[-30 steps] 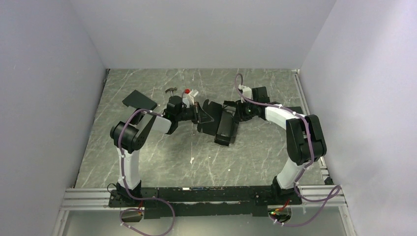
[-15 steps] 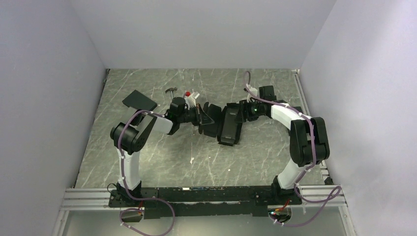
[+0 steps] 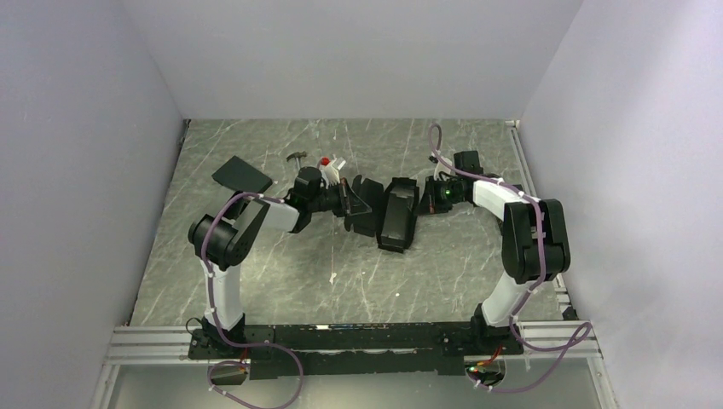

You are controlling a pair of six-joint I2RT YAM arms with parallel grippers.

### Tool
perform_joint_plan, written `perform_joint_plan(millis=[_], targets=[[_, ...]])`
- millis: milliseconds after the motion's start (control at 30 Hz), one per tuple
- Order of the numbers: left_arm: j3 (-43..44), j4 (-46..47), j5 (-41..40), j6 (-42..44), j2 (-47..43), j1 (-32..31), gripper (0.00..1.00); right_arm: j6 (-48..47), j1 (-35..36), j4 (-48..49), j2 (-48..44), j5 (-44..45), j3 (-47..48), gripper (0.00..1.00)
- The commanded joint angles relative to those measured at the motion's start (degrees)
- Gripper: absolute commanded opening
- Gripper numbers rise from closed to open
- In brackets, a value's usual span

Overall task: Fold the paper box
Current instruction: Fold the paper box at the center of the board.

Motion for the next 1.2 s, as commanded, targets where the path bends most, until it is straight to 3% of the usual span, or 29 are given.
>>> perform_joint_plan(millis=[0, 267, 467, 600, 933, 1167], targets=[[0.63, 3.45, 0.31, -0.61, -2.11, -0.71, 0.00, 2.10, 0.41, 0.80, 0.48, -2.74, 0.87, 0.00], [2.39, 11.73, 4.76, -7.40, 1.30, -1.77, 0.00, 3.70, 5.99, 2.81, -0.83, 6.29, 3.69, 0.00], [3.39, 10.29, 3.65, -7.84, 2.17, -2.18, 0.00, 14.23, 7.09, 3.69, 2.15, 13.41, 6.62, 0.00], [3.75, 8.44, 2.66, -6.92, 2.80, -2.16, 0.00, 19.25, 8.47, 6.55, 1.71, 12.18, 6.42, 0.00], [5.41, 6.50, 3.23, -6.13, 5.27, -2.19, 0.00, 19.20, 12.54, 4.96, 5.03, 11.57, 9.39, 0.00], [5.41, 6.48, 3.49, -6.12, 5.82, -2.22, 0.00, 17.05, 12.54, 6.25, 6.11, 5.38, 8.24, 0.08]])
